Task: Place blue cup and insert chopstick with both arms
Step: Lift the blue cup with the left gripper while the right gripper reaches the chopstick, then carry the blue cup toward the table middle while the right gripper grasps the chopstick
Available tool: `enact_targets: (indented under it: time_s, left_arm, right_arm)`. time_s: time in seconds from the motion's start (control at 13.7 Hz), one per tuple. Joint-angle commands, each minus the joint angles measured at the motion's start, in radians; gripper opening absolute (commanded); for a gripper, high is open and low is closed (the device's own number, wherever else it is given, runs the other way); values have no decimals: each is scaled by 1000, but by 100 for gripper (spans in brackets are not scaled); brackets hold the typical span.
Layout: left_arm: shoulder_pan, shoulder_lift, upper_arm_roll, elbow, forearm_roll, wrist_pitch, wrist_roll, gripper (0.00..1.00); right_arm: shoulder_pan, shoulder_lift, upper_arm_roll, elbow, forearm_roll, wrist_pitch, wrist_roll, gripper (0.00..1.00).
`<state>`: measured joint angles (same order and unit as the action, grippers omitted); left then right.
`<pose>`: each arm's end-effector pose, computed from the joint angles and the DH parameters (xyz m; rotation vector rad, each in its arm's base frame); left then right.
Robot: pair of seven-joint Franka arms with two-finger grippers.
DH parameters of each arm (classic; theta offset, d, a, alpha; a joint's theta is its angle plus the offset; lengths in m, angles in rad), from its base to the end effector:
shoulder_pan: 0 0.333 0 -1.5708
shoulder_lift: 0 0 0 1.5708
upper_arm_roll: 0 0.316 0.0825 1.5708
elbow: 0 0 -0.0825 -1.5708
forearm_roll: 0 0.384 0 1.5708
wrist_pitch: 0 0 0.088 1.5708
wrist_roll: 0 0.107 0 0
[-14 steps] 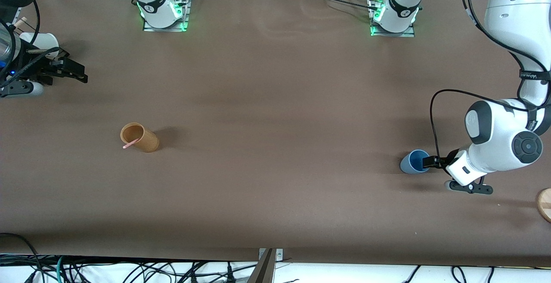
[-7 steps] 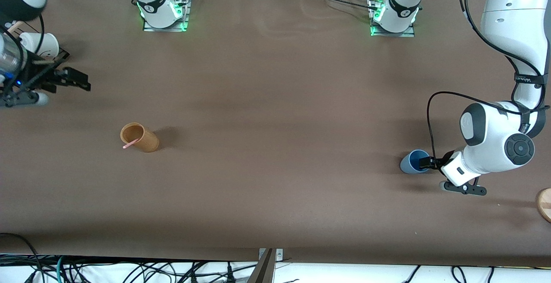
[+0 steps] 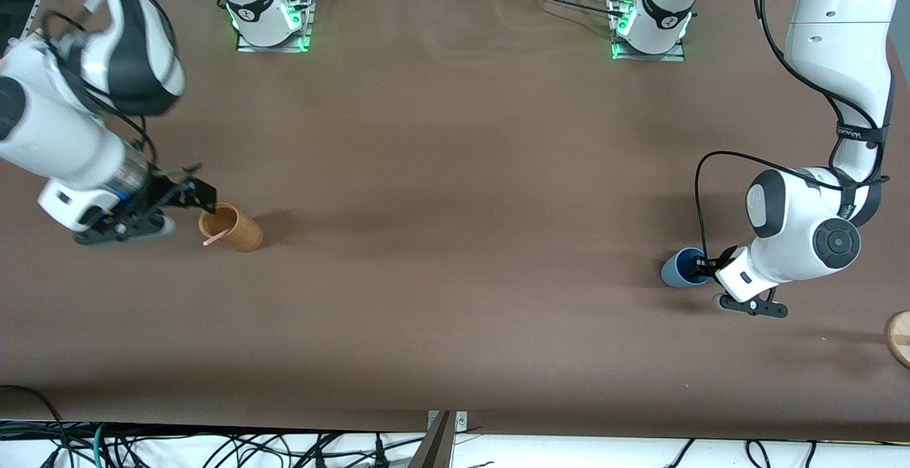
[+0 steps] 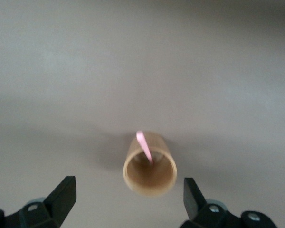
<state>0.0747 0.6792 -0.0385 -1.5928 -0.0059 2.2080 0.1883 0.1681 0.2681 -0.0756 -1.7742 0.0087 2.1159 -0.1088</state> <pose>0.6898 0.0282 0.2302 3.0965 -0.2182 -0.0930 0.6353 0.0627 0.4151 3.1108 0.3129 0.1162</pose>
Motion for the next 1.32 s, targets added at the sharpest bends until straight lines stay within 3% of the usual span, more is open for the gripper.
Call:
enact_targets:
  time_s: [0.0, 0.22, 0.59, 0.66, 1.02, 1.24]
  left_arm:
    - [-10, -30, 14, -33, 15, 4, 10, 0]
    - [-10, -36, 14, -29, -2, 1, 0, 0]
    - [-76, -64, 2, 32, -63, -114, -102, 0]
    - [-108, -64, 0, 55, -69, -151, -139, 0]
    - [-367, -53, -3, 174, -108, -224, -363, 0]
    - [-512, 15, 3, 281, -108, -251, -513, 0]
  right_arm:
    - [-2, 5, 0, -123, -9, 229, -80, 100]
    - [-4, 7, -3, -195, -7, 280, -103, 98]
    - [-10, 40, -9, -221, -7, 352, -147, 64]
    - [-13, 42, -10, -221, -7, 352, -152, 59]
    - [-13, 42, -12, -215, -6, 343, -157, 11]
    - [-13, 40, -12, -205, -6, 342, -158, 2]
